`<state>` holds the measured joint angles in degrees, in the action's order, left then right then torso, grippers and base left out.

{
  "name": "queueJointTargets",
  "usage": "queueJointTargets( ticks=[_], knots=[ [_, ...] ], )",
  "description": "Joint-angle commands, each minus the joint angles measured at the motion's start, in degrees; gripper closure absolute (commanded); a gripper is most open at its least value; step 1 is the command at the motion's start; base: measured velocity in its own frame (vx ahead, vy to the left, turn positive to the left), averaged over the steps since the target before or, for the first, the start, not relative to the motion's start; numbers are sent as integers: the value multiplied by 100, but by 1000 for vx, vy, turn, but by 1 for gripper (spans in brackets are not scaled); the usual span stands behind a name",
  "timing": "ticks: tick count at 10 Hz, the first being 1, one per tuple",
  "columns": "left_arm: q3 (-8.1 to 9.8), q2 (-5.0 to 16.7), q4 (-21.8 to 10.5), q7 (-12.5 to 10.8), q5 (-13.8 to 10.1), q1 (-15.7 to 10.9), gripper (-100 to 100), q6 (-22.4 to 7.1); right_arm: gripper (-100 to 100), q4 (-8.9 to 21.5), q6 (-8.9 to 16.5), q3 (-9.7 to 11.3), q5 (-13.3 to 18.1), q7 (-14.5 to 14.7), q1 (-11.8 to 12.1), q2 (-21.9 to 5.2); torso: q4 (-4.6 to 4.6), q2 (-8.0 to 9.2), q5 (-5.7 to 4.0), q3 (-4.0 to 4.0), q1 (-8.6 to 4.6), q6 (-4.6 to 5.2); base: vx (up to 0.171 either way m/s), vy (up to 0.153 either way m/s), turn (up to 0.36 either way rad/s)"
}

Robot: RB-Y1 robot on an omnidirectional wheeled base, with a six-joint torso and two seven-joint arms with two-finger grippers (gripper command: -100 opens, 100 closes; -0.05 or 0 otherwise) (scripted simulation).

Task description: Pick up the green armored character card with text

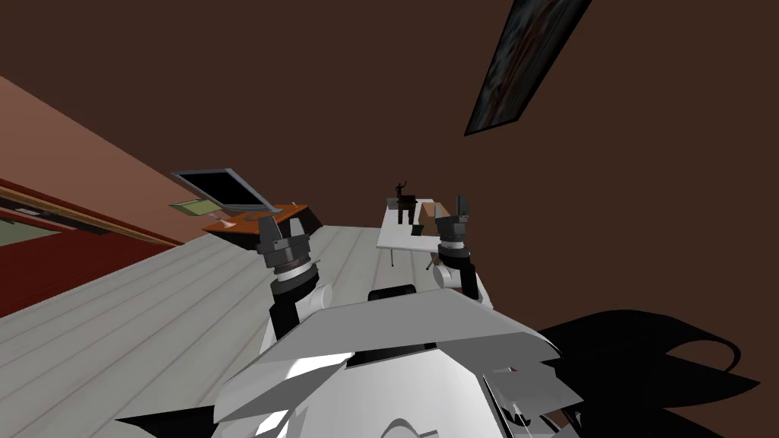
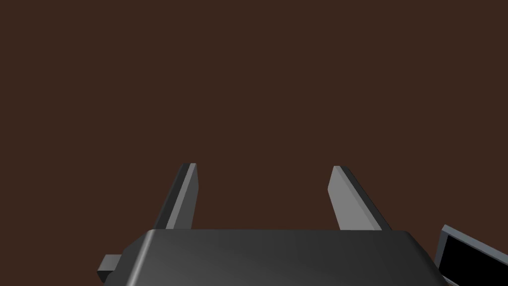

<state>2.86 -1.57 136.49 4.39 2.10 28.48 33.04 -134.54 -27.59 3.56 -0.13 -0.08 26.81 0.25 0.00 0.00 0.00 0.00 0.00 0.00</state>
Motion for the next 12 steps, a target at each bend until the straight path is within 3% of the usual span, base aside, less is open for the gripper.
queueJointTargets(
  ticks=[1, 6, 7, 11, 12],
  knots=[
    [0, 0, 0, 0, 0, 0, 0, 0, -100, 155, 89, -60, -83, 132, -76, -219, 0, 0, 0, 0, 0, 0, 32, 71, -55],
    [-1, -2, 1, 0, 0, 1, 0, 0, -100, 899, 413, -365, -466, 814, -424, -653, -9, -40, 19, -23, 82, -1, 83, 200, -86],
    [-1, -2, 1, 0, 0, 1, 0, 1, -100, 909, 413, -365, -466, 814, -424, -653, -10, -46, 19, -27, 84, 0, 77, 149, -47],
    [-1, -1, 1, 0, 0, 0, 0, 0, -100, 1612, 615, -657, -801, 1452, -726, -808, -6, -25, 16, -15, 65, -1, 61, 174, -84],
    [-1, -1, 1, 0, 0, 1, 0, 0, -100, 1612, 615, -657, -801, 1479, -726, -808, -7, -32, 14, -19, 59, 0, 51, 129, -53]
  ],
)
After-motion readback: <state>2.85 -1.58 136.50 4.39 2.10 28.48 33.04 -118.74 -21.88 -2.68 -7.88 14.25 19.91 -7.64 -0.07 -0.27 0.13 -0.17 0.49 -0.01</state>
